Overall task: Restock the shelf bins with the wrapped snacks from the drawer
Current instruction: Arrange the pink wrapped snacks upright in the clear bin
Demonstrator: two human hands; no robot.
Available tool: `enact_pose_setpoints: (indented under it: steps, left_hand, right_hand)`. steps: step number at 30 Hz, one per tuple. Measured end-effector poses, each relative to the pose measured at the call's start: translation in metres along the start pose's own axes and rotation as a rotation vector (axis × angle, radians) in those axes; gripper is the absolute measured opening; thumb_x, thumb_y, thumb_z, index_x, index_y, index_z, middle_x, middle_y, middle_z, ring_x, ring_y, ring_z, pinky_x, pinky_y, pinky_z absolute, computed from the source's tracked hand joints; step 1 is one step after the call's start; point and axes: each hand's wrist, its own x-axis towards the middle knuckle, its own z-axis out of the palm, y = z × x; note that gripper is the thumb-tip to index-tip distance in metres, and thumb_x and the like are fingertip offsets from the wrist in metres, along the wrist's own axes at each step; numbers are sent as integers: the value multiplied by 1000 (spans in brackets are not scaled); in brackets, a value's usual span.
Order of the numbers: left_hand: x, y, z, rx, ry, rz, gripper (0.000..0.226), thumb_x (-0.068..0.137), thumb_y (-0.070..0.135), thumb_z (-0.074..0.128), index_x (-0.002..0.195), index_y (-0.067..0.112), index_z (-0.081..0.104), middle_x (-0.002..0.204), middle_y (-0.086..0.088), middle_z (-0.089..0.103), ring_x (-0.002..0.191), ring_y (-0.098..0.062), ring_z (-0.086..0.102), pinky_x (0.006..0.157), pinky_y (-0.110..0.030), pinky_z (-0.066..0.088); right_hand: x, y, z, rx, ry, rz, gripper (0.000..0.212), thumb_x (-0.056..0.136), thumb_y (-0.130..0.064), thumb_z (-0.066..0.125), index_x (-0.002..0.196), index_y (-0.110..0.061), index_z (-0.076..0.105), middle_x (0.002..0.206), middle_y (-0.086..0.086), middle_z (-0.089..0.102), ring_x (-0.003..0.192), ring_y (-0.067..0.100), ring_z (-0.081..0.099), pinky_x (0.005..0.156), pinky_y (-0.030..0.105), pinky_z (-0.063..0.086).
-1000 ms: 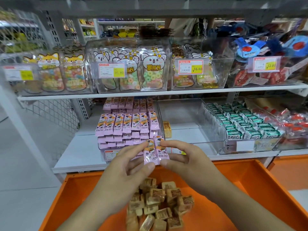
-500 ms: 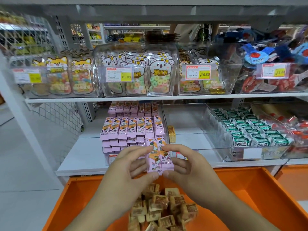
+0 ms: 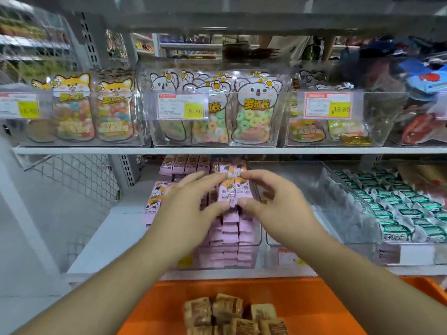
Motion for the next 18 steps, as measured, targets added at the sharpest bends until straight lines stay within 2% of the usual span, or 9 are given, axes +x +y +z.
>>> enact_pose_setpoints:
  steps: [3, 6, 8, 10, 12, 13, 16, 18]
  left_hand:
    - [36, -20, 9, 130, -26, -33, 56, 94, 54, 66, 147, 44, 53, 137, 11, 61, 138, -22, 46, 115, -37, 30]
    - [68, -42, 19, 201, -43, -46, 49, 93, 62, 63, 130, 31, 65, 123, 2, 71, 121, -28, 59, 104, -40, 43]
    - [86, -54, 24, 233, -54, -59, 51, 93, 65, 61, 124, 26, 67, 110, -4, 74, 106, -31, 64, 90, -42, 52]
    - [99, -65, 27, 226, -76, -55, 52, 93, 66, 61, 137, 38, 59, 111, -4, 74, 101, -31, 66, 86, -41, 56]
    - [109, -73, 29, 201, -75, -14, 60, 88, 73, 58, 144, 56, 44, 132, 3, 67, 117, -30, 64, 97, -40, 54]
    - [113, -75, 29, 185, -66, 4, 62, 86, 73, 57, 144, 59, 41, 142, 6, 62, 125, -30, 60, 103, -38, 51]
    - [116, -78, 30, 166, -49, 65, 55, 93, 58, 66, 145, 51, 49, 153, 10, 52, 136, -22, 49, 106, -27, 40]
    - [116, -79, 30, 178, -39, 95, 53, 93, 56, 68, 143, 52, 52, 150, 12, 56, 136, -21, 51, 111, -34, 42]
  right_hand:
    - [40, 15, 11, -54, 19, -12, 37, 87, -32, 84, 121, -40, 70, 114, -31, 70, 108, -9, 61, 83, 6, 41]
    - [76, 27, 18, -111, 36, 10, 42, 87, -39, 82, 127, -33, 70, 118, -19, 73, 112, 8, 64, 93, 25, 49]
    - [96, 34, 22, -135, 26, 10, 49, 87, -43, 83, 132, -33, 68, 126, -15, 72, 118, 13, 64, 102, 33, 51]
    - [111, 39, 26, -107, 4, -39, 54, 86, -43, 83, 136, -33, 66, 134, -15, 69, 125, 11, 62, 110, 37, 49]
    - [120, 43, 28, -131, -1, -69, 55, 87, -46, 82, 139, -34, 65, 139, -13, 67, 131, 12, 60, 112, 39, 47]
    - [123, 44, 28, -158, -6, -73, 55, 88, -47, 81, 139, -34, 65, 141, -12, 66, 133, 14, 59, 113, 39, 46]
    - [129, 48, 32, -203, -22, -88, 54, 86, -47, 81, 136, -35, 67, 139, -9, 68, 132, 17, 61, 112, 40, 47]
    - [131, 49, 36, -207, -47, -82, 60, 76, -56, 78, 132, -37, 68, 132, -13, 71, 126, 16, 65, 109, 40, 51]
